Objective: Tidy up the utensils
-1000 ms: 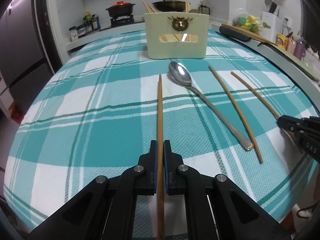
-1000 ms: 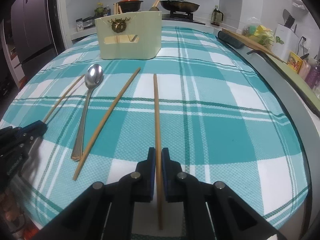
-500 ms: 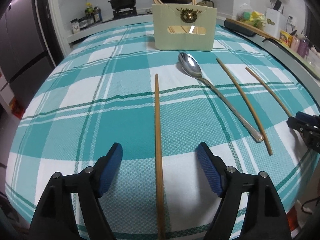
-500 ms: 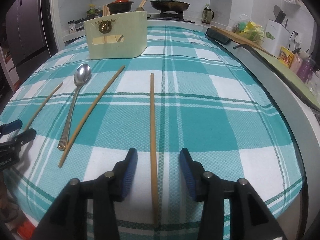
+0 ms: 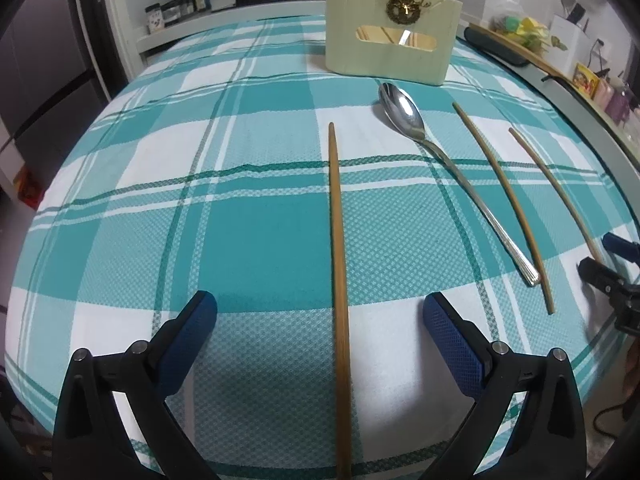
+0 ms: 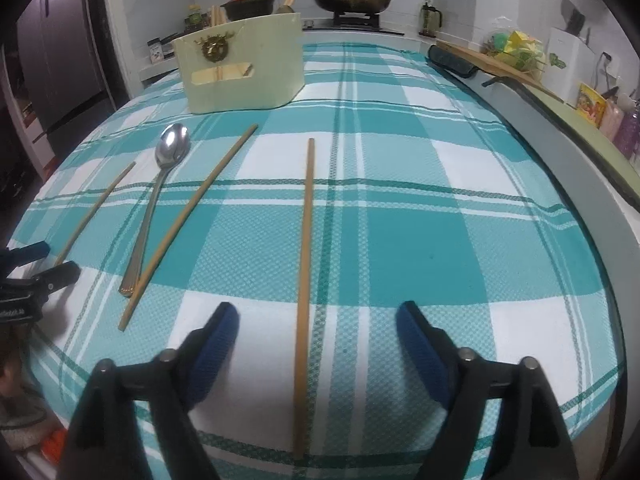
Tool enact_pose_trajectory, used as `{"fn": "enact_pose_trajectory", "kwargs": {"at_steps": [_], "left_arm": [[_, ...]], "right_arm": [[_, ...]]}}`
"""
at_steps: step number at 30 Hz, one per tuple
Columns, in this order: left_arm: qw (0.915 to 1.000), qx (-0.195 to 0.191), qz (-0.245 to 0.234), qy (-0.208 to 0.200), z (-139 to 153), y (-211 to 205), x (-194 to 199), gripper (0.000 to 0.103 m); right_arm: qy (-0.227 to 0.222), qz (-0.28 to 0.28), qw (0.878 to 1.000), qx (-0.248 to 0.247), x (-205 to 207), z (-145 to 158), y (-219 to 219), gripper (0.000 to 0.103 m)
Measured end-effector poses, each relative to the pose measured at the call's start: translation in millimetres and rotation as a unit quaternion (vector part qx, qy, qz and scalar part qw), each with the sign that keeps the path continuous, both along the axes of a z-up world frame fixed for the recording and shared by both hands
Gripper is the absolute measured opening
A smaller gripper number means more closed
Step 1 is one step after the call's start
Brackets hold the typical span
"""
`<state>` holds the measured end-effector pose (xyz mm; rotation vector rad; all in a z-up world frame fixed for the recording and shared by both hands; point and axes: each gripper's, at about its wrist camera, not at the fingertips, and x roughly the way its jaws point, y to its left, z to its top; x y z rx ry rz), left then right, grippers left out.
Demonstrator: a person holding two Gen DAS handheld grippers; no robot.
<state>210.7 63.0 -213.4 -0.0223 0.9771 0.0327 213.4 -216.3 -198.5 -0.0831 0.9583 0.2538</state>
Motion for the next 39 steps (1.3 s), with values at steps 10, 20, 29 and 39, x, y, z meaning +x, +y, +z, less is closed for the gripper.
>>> {"fn": "enact_pose_trajectory", "kwargs": {"at_steps": [10, 20, 29, 39], "left_arm": [[0.9999, -0.005, -0.015, -0.004, 0.3, 2.8, -3.2, 0.103], [0.9979, -0.007, -0.055, 0.034, 1.2, 6.5, 14.3, 0.103], [0.9965, -0.009, -0.067, 0.05, 3.2, 18.3, 55.5, 0.101], [0.9956, 0.003, -0.084, 0.04, 5.2, 10.4, 78.4, 0.089]], "right_arm": [[0.019, 0.011, 1.0, -0.019, 0.6, 0.0, 4.9, 0.092], [0.031, 0.025, 0.999, -0.021, 14.0, 3.0, 9.1, 0.085], [0.065, 0.052, 0.997, -0.009, 37.5, 11.4, 3.3, 0.039], [0.079, 0.073, 0.994, -0.013, 74.6, 8.0, 18.6, 0.033]]}}
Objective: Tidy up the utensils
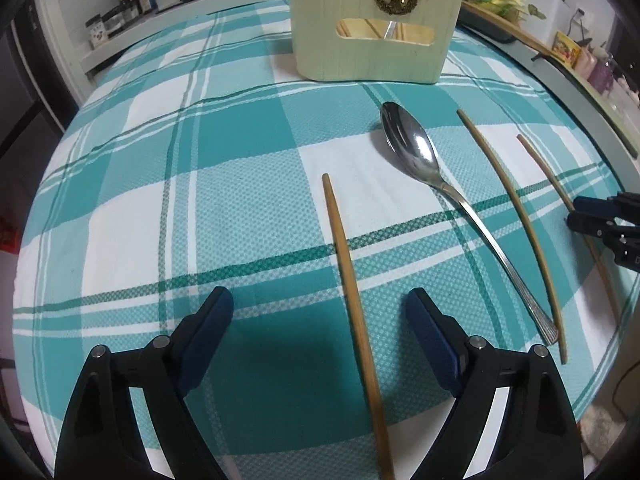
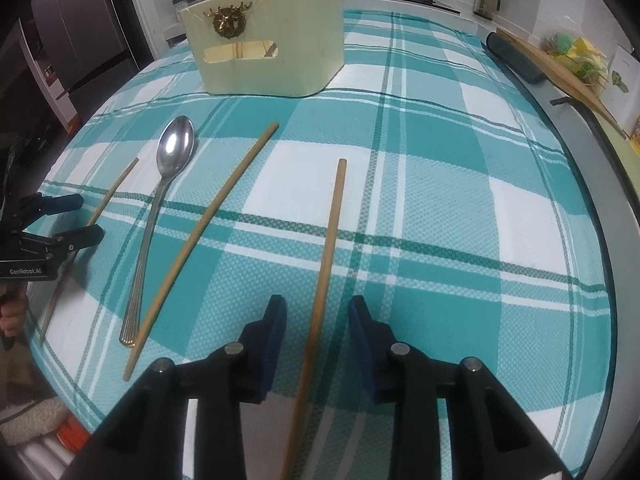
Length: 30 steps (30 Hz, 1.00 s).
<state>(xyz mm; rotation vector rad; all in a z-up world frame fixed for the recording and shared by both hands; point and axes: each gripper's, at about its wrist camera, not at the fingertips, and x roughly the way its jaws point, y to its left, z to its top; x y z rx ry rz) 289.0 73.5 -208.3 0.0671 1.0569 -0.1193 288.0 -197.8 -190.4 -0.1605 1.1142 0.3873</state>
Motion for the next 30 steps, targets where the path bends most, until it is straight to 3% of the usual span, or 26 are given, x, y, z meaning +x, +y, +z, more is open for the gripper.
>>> {"fn": "enact_pose_trajectory", "kwargs": {"at_steps": [11, 14, 16, 17, 23, 30], "left_arm": [[0.9998, -0.006, -0.008, -0.019, 4.0, -8.4, 25.9, 0.061], [0.9998, -0.006, -0.008, -0.02, 5.5, -9.3, 33.7, 0.043], [0.9997, -0.009, -0.009, -0.02, 6.8, -9.0, 38.2, 0.016], [0.9997, -0.012, -0.009, -0.019, 7.1, -8.6, 40.1, 0.008], [0.9986, -0.041, 0.003, -0.034, 19.3, -0.4, 39.0, 0.004], [0.9899, -0.083, 0.015, -0.114, 86.1, 16.2, 11.9, 0.004]], "right_arm": [[-0.025, -0.005, 1.0, 0.005, 48.3, -3.7, 18.3, 0.019], [-0.023, -0.007, 1.0, 0.003, 61.4, -4.2, 23.6, 0.011], [-0.018, -0.009, 1.0, 0.005, 69.0, -4.6, 25.4, 0.007], [-0.017, -0.011, 1.0, 0.008, 72.2, -4.8, 25.9, 0.006], [-0.016, -0.021, 0.999, 0.045, 79.7, 3.8, 25.3, 0.006], [-0.065, -0.021, 0.991, 0.111, 60.3, 63.6, 15.0, 0.006]]}}
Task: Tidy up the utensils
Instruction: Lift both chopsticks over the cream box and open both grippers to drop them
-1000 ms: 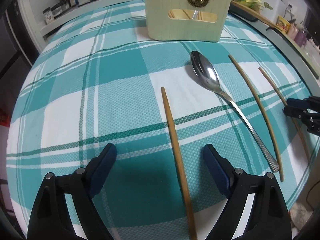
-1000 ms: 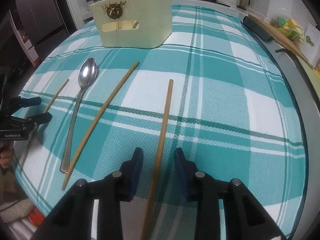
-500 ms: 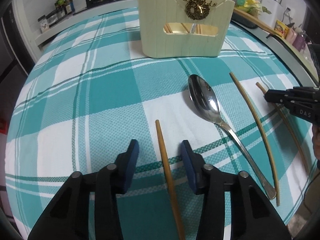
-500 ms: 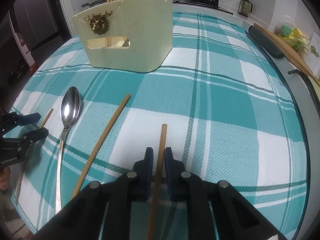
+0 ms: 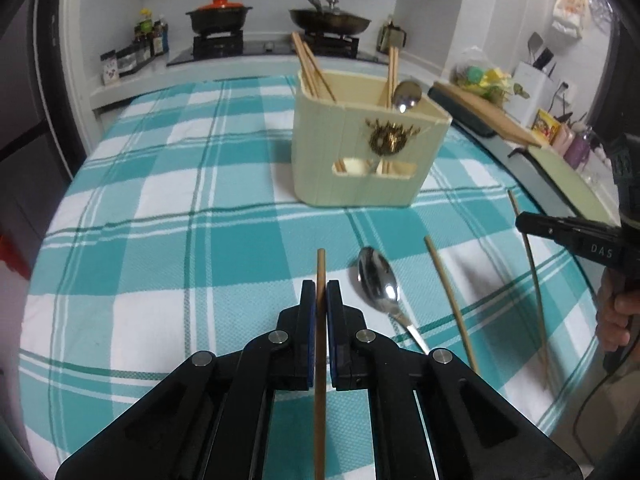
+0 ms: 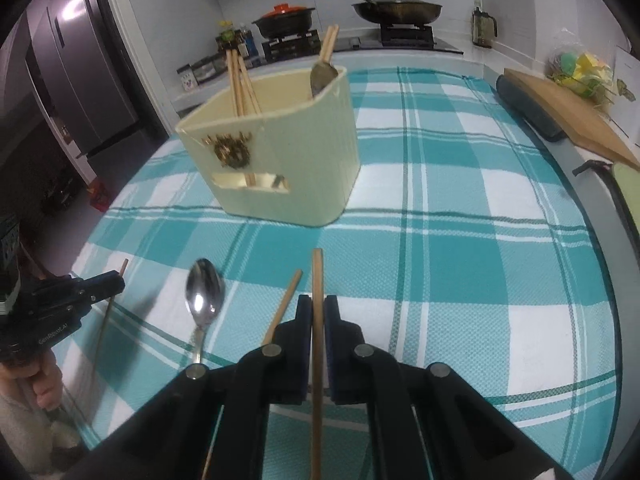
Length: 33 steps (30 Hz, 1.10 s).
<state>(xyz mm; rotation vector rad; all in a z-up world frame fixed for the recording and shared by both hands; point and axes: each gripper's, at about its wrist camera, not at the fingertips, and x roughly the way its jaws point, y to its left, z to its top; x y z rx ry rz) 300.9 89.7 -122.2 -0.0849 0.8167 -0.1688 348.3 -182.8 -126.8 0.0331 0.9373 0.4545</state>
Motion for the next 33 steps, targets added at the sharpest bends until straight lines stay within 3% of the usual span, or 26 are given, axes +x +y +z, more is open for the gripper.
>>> {"fn": "enact_pose_trajectory", "kwargs": {"at_steps": [8, 15, 22, 33], "left_arm": [[0.9959, -0.032, -0.011, -0.084, 68.5, 4.9, -44.8, 0.004], [0.9904, -0.052, -0.017, -0.127, 98.5, 2.9, -70.2, 0.003], [0.9865, -0.064, -0.023, -0.149, 116.6, 1.6, -80.7, 0.003], [0.986, -0.069, -0.018, -0.151, 119.9, 7.4, -85.5, 0.003]], "right_arm": [[-0.071, 0.016, 0.996, 0.047, -44.9, 77.4, -8.4, 0.006], [-0.138, 0.023, 0.989, 0.055, -85.0, 117.2, -9.6, 0.006], [-0.237, 0.031, 0.966, 0.096, -113.4, 147.8, -14.1, 0.006], [-0.194, 0.025, 0.977, 0.085, -110.6, 143.2, -16.7, 0.006]]}}
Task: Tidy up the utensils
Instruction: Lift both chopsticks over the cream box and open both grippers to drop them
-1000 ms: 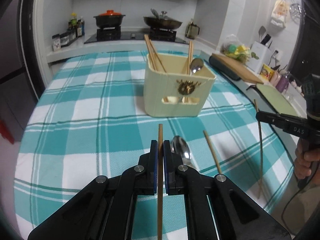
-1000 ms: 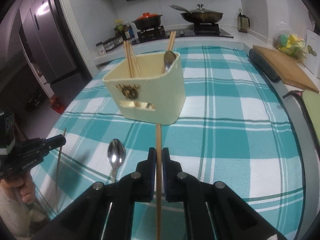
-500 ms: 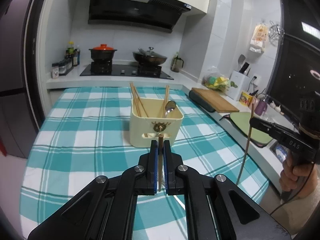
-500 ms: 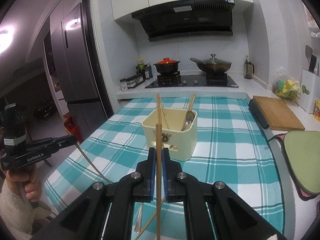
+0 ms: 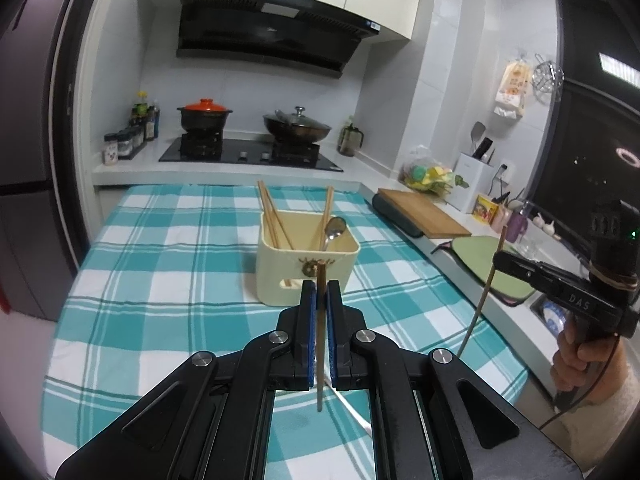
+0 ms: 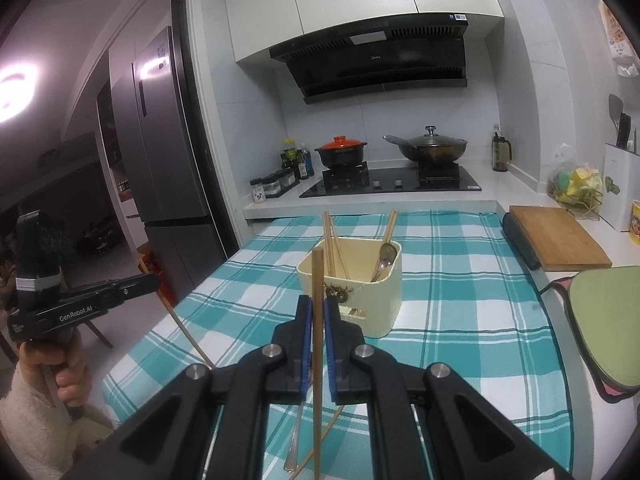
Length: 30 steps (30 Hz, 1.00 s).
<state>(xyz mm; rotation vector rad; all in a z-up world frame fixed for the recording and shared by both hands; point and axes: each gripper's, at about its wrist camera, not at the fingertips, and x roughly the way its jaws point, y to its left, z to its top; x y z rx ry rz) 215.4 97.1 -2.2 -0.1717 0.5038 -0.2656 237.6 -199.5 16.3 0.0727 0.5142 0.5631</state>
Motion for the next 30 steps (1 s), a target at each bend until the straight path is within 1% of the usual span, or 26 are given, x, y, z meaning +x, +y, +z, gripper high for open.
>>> {"fn": "enact_pose_trajectory", "kwargs": {"at_steps": [5, 9, 14, 19, 22, 25, 28, 30], "left_arm": [[1.0, -0.001, 0.0, -0.001, 1.8, 0.6, 0.7, 0.003], [0.9999, -0.011, -0.004, 0.001, 9.0, 4.0, 5.0, 0.003], [0.9997, -0.021, -0.01, -0.004, 25.8, 9.2, 15.0, 0.003], [0.9994, -0.028, -0.015, -0.011, 47.6, 12.3, 36.1, 0.003], [0.9991, -0.033, -0.017, -0.022, 66.0, 13.7, 51.3, 0.003], [0.9986, -0.03, -0.018, -0.04, 89.0, 13.4, 68.5, 0.003], [0.998, -0.022, -0.013, -0.058, 111.2, 11.4, 91.3, 0.003], [0.9978, -0.022, -0.013, -0.061, 122.3, 9.6, 112.8, 0.003]], "right_arm": [[0.004, 0.008, 1.0, 0.002, -2.4, 0.5, 1.5, 0.006], [0.003, 0.01, 1.0, -0.004, -1.3, 2.6, 3.9, 0.006], [-0.014, 0.004, 1.0, -0.001, 2.1, 9.7, 5.6, 0.006], [-0.026, -0.004, 1.0, 0.01, 20.8, 21.6, 8.0, 0.006], [-0.034, -0.008, 0.999, 0.017, 37.5, 33.5, 11.2, 0.006], [-0.049, -0.012, 0.998, 0.022, 56.3, 50.9, 16.7, 0.006], [-0.075, -0.015, 0.997, 0.02, 76.7, 72.8, 25.0, 0.006], [-0.092, -0.018, 0.995, 0.017, 94.4, 86.9, 32.5, 0.006]]}}
